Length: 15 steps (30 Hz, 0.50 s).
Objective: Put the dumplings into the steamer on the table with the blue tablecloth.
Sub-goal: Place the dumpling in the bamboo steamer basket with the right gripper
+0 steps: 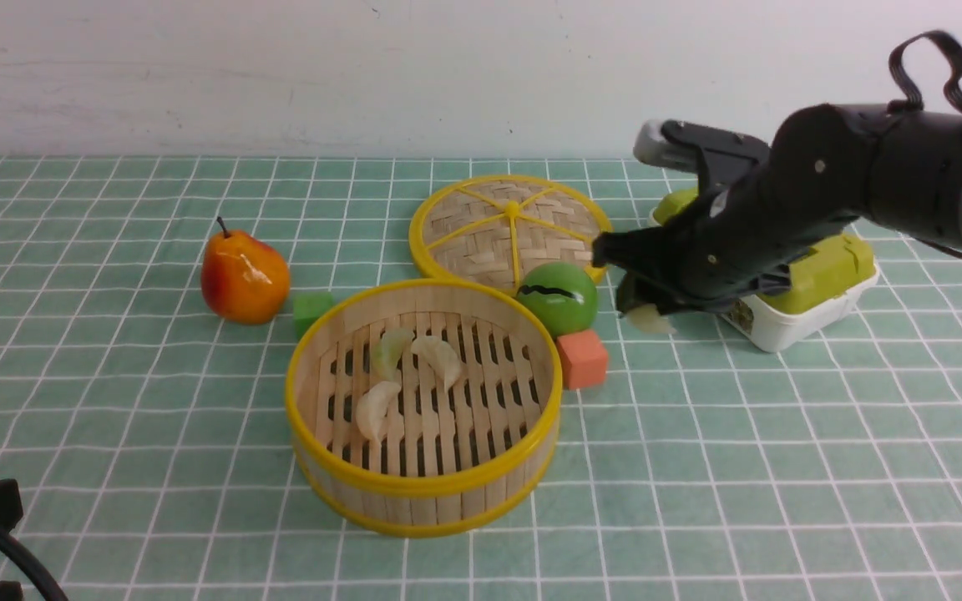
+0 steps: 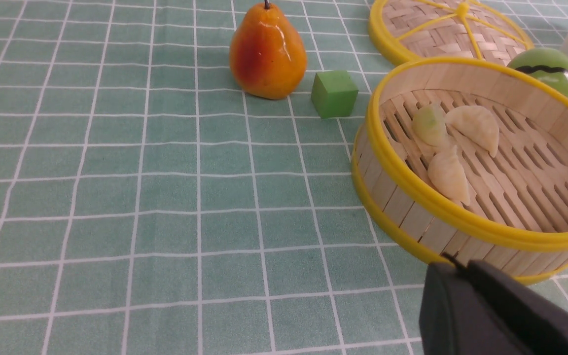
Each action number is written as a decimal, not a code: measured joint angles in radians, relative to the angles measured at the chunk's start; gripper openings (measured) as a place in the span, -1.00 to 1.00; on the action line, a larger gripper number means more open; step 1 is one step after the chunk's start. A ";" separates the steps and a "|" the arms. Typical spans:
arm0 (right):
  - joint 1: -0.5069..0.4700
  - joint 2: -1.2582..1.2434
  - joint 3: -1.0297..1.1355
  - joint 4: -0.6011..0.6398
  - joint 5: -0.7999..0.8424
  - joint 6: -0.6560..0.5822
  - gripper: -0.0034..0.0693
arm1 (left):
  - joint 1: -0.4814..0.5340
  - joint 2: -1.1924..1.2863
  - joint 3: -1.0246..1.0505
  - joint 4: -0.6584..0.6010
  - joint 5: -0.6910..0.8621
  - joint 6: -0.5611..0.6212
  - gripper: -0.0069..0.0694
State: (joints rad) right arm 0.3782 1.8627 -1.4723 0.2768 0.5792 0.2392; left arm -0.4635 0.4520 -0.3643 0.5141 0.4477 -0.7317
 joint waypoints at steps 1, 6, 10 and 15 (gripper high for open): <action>0.026 -0.008 0.000 0.048 -0.016 -0.028 -0.26 | 0.000 0.000 0.000 0.000 0.000 0.000 -0.76; 0.173 0.043 0.000 0.244 -0.110 -0.161 -0.26 | 0.000 0.000 0.000 0.000 0.000 -0.001 -0.74; 0.231 0.131 0.000 0.295 -0.172 -0.186 -0.26 | 0.000 0.000 0.000 -0.001 0.000 -0.001 -0.74; 0.238 0.209 0.000 0.353 -0.210 -0.187 -0.26 | 0.000 0.000 0.000 -0.002 0.000 -0.001 -0.72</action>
State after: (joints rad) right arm 0.6164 2.0712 -1.4723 0.6301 0.3693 0.0523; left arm -0.4635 0.4520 -0.3640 0.5123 0.4477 -0.7325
